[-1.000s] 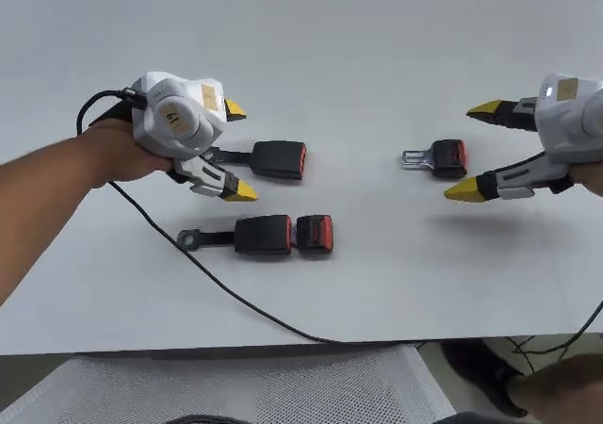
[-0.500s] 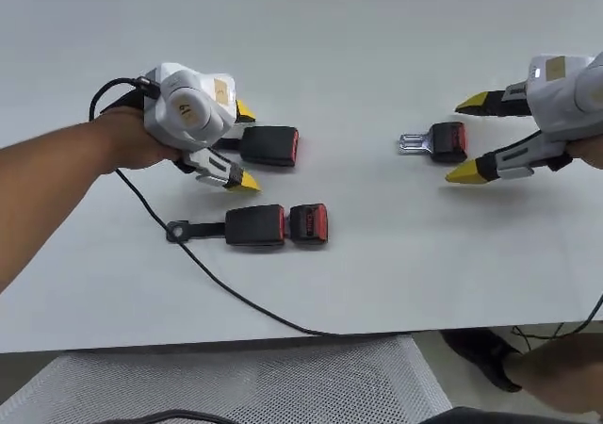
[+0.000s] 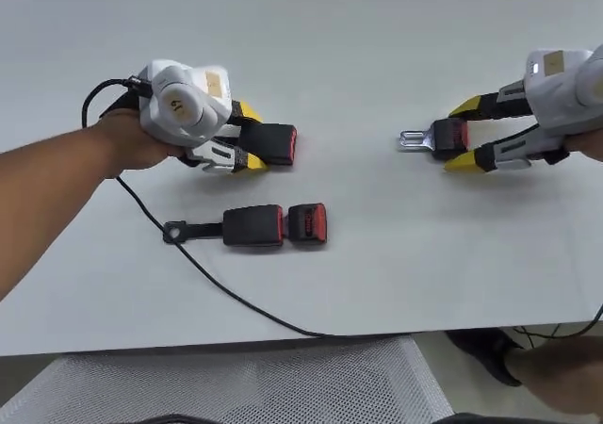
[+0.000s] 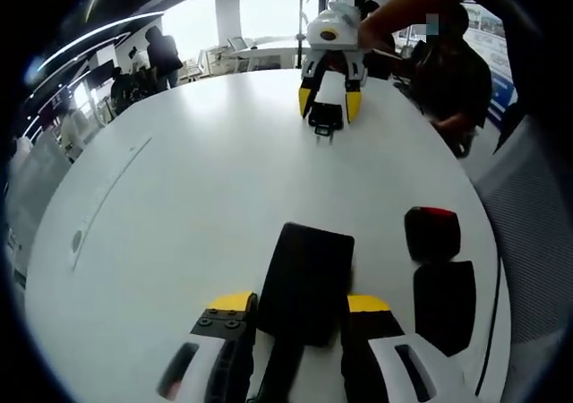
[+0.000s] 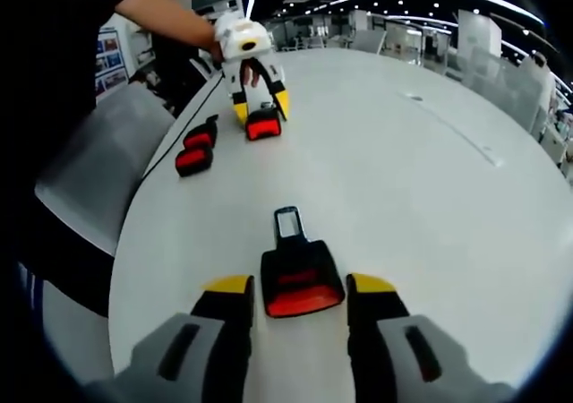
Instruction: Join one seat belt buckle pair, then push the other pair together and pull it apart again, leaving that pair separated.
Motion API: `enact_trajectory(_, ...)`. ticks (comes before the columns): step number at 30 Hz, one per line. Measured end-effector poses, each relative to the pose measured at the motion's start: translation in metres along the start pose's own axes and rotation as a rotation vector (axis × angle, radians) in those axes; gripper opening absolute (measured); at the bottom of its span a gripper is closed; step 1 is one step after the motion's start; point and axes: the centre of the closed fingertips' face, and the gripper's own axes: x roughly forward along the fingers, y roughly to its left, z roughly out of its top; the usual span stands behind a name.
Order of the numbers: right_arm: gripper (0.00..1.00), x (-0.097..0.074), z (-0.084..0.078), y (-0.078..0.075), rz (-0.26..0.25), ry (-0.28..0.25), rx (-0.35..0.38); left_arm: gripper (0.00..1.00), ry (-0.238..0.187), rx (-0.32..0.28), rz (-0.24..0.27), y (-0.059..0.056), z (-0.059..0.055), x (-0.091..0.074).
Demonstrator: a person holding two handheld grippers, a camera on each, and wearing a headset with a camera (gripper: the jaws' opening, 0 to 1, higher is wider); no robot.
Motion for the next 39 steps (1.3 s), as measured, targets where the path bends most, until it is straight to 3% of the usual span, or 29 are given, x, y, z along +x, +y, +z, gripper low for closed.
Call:
enact_trajectory(7,0.36,0.000,0.001,0.002,0.010,-0.014,-0.049,0.37,-0.001,0.010,0.030,-0.001,0.000,-0.002)
enact_trajectory(9,0.36,-0.001,0.002,0.002,0.011,-0.032,-0.034,0.37,-0.001,-0.013,0.038,0.000,-0.001,-0.003)
enact_trajectory(14,0.36,-0.001,0.005,0.003,-0.003,-0.095,0.018,0.36,0.003,-0.010,0.037,0.000,0.000,-0.003)
enact_trajectory(27,0.35,0.000,0.009,0.004,0.002,-0.133,0.027,0.36,0.001,-0.010,0.024,0.002,0.000,-0.003)
enact_trajectory(39,0.35,0.014,0.023,0.007,0.007,-0.163,0.007,0.36,0.005,-0.014,0.024,0.002,-0.001,-0.002)
